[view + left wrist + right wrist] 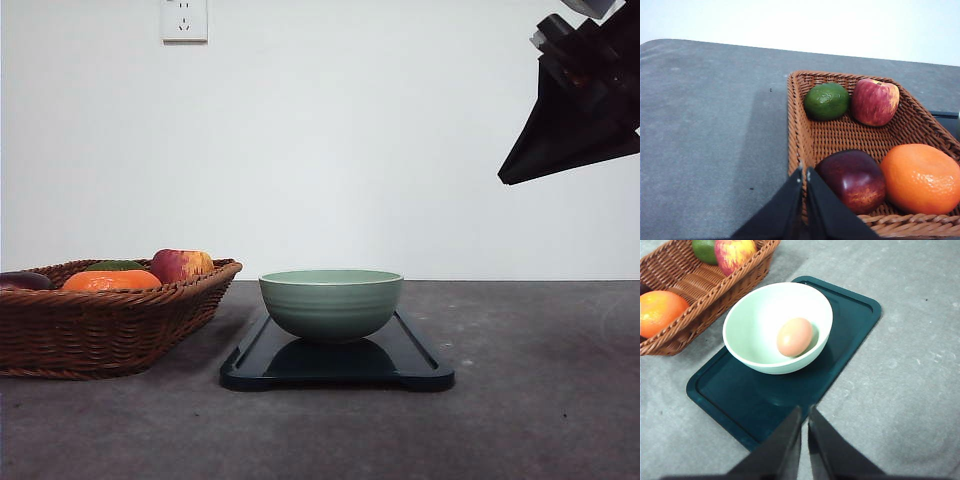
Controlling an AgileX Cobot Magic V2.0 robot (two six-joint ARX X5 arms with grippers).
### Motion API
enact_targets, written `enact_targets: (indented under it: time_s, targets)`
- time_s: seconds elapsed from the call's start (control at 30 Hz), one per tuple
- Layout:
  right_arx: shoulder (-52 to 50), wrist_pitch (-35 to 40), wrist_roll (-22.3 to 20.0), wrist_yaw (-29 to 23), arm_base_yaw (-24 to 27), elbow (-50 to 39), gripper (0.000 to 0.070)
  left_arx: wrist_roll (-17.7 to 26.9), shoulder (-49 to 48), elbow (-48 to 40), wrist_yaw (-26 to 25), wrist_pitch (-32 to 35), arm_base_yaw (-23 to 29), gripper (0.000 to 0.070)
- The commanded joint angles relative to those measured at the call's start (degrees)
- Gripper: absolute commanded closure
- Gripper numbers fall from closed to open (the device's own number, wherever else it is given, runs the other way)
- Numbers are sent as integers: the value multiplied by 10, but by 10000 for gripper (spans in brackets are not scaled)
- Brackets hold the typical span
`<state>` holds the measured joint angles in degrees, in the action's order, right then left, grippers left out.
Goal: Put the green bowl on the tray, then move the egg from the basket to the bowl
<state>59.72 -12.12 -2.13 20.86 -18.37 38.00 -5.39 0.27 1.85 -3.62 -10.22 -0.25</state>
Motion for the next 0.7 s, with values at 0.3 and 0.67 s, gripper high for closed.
enact_targets:
  time_s: [0.3, 0.67]
  targets:
    - [-50, 16, -84, -87, 9, -24, 685, -1, 0, -10, -3, -4, 0, 700]
    - [-273, 164, -21, -117, 111, -261, 685, -1, 0, -10, -3, -4, 0, 700]
